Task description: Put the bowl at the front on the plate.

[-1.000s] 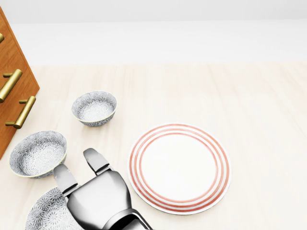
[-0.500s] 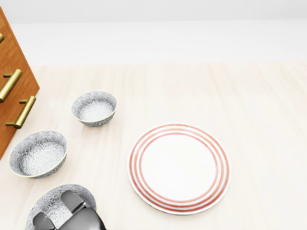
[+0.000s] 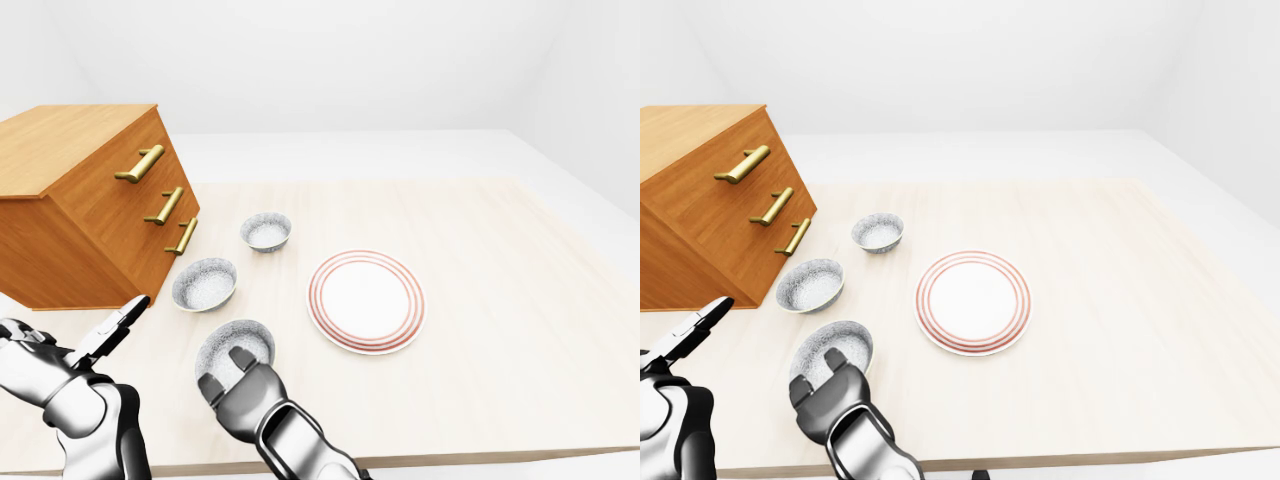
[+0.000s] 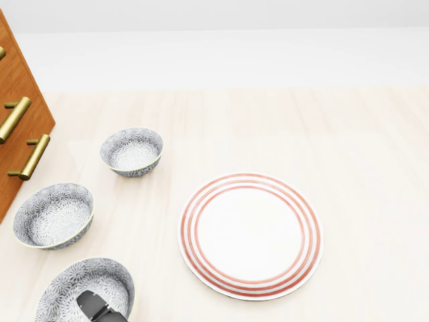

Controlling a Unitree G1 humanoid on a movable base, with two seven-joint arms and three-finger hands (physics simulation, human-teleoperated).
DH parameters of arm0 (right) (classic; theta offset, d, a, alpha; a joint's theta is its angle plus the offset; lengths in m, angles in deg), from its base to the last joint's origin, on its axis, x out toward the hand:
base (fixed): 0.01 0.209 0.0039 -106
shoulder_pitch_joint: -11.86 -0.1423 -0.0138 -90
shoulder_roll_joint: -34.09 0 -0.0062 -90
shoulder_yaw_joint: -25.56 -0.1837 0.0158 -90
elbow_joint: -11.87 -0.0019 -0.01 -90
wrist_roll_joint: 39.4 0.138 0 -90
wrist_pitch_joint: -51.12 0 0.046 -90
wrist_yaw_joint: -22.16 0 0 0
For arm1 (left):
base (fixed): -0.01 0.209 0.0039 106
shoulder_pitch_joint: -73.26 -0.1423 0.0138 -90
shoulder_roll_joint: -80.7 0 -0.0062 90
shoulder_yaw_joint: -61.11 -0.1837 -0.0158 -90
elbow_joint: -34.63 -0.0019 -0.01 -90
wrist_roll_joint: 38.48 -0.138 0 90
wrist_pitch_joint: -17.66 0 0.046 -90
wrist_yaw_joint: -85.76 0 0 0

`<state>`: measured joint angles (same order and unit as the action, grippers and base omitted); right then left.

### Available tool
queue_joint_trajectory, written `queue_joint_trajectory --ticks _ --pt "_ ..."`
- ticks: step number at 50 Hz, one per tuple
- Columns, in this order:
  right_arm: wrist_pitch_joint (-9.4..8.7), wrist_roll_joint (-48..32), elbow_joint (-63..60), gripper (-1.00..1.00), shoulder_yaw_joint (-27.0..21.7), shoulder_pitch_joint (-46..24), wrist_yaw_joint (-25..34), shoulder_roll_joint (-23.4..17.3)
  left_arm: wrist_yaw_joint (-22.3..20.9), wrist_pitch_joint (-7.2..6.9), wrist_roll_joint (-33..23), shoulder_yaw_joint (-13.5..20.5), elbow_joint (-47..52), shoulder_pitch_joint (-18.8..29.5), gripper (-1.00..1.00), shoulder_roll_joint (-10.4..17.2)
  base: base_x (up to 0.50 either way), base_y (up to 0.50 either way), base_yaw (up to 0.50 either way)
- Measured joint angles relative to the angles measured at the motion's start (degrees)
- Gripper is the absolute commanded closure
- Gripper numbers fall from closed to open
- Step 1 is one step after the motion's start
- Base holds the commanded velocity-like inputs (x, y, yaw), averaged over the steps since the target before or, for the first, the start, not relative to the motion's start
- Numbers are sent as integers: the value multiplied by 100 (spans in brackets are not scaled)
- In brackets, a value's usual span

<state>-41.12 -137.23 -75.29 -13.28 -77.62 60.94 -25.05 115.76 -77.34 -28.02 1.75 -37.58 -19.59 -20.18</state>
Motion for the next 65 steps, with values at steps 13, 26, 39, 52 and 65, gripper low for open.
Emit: queue_joint_trajectory --ticks 13,26,39,52,65 --pt "-15 46 35 -100 16 2 -7 -2 0 0 -1 -5 -11 2 -100 4 0 0 0" --pt "-16 66 130 -100 -21 -16 -132 10 0 0 13 0 2 3 -100 7 0 0 0" --pt "-41 154 424 -100 -115 -36 -401 58 0 0 21 8 20 4 -100 7 0 0 0" --pt "-276 222 185 -100 9 202 -572 -99 0 0 12 2 6 6 -100 11 0 0 0" --pt "-276 523 129 -100 128 348 -966 -273 0 0 6 -4 -13 8 -100 12 0 0 0"
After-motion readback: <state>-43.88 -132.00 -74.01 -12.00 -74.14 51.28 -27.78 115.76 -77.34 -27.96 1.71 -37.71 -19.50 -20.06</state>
